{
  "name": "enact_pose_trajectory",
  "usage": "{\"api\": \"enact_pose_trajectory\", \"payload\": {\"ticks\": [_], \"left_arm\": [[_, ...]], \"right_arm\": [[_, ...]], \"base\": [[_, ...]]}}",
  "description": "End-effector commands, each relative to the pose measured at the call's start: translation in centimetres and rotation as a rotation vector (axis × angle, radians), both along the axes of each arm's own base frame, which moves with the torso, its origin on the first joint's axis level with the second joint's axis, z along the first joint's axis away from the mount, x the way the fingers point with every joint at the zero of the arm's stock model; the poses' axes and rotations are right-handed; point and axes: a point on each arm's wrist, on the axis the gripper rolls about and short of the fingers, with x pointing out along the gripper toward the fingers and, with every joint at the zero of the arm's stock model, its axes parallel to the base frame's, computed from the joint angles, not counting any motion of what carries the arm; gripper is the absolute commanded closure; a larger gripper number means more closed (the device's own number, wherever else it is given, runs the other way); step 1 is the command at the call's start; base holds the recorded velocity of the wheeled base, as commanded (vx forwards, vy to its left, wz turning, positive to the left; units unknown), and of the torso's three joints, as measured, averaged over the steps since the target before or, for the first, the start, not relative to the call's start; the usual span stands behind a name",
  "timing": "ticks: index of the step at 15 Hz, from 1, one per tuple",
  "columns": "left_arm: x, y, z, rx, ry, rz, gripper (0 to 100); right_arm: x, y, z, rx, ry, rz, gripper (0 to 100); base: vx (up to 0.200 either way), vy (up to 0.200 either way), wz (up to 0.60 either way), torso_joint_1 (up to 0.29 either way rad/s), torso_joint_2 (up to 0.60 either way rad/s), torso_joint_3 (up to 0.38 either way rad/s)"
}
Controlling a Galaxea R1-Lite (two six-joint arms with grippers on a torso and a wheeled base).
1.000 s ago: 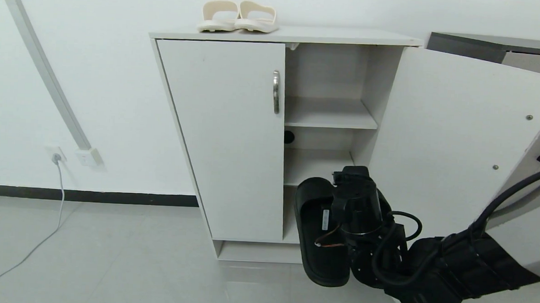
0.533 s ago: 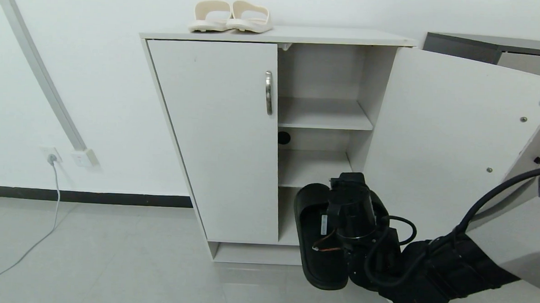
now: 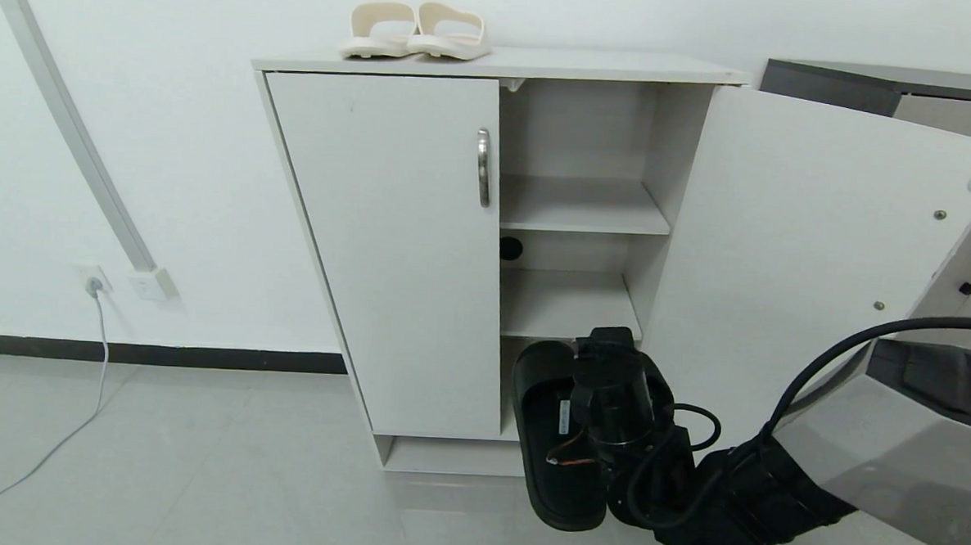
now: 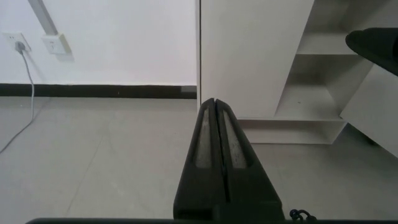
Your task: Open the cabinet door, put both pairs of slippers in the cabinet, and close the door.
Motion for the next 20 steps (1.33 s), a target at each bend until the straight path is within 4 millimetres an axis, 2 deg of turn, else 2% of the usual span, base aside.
{"api": "enact_pose_trajectory", "payload": {"ticks": [1,5,13,16,20], "left_arm": [[0.0,0.0,0.0,0.000,0.005,-0.001,100],[0.0,0.0,0.0,0.000,0.005,-0.005,100],[0.0,0.0,0.0,0.000,0.005,-0.005,100],[0.0,0.0,0.0,0.000,0.005,-0.005,100],[0.0,0.0,0.0,0.000,0.005,-0.005,100]], "right_arm": [[0.3,0.3,-0.6,-0.004,0.005,0.001,100],[0.6,0.8,-0.6,0.002,-0.003,0.005,100],[1.3,1.3,-0.8,0.006,-0.011,-0.002,100],[1.8,1.2,-1.7,-0.003,-0.003,-0.013,100],[2.2,1.0,-1.1,-0.005,-0.108,-0.011,100]], "base": [[0.000,0.000,0.00,0.000,0.00,0.000],[0.000,0.000,0.00,0.001,0.00,-0.027],[0.000,0.000,0.00,0.004,0.00,-0.185],[0.000,0.000,0.00,0.002,0.01,-0.201],[0.000,0.000,0.00,0.002,0.00,-0.200]]}}
